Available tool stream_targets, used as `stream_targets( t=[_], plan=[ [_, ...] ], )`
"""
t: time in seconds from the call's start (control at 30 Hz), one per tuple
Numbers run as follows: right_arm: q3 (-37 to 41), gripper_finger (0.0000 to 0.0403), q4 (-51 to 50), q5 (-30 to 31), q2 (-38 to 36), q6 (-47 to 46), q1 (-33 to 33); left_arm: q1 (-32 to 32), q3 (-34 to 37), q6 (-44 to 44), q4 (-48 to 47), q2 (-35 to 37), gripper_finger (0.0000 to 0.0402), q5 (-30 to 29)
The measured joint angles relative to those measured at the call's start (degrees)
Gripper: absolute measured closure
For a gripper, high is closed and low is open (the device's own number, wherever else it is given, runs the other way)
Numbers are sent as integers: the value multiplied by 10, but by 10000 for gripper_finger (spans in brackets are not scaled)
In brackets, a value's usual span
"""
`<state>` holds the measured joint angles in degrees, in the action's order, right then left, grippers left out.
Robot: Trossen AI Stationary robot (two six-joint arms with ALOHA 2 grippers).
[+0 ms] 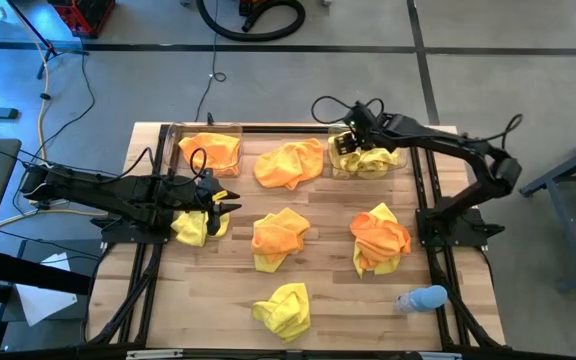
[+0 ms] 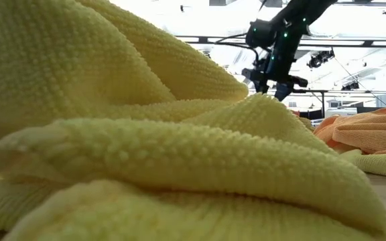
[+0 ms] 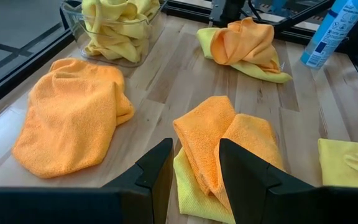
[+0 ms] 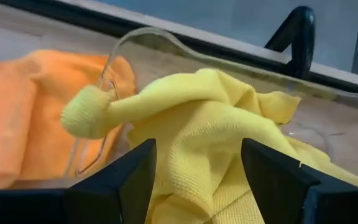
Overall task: Sort microfiber towel by color & place in baskets
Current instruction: Put the bottom left yellow microfiber cloth into the right transparent bin
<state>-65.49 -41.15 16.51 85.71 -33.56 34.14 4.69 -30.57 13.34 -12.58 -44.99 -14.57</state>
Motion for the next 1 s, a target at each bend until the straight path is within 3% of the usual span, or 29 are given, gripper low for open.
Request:
stream_targets(
  t=[0.2,0.37,0.6,1.0],
  plan=[
    [0,186,46,33,5,-9,-9,0,0,-4,1,0,282,0],
    [0,221,105,31,47,-1,-8,0,0,-4,3,0,282,0],
    [0,253,101,30,122,-1,0,0,0,-8,4,0,282,0],
    [-1,258,96,7,155,-13,0,0,0,-10,4,0,282,0]
  ],
)
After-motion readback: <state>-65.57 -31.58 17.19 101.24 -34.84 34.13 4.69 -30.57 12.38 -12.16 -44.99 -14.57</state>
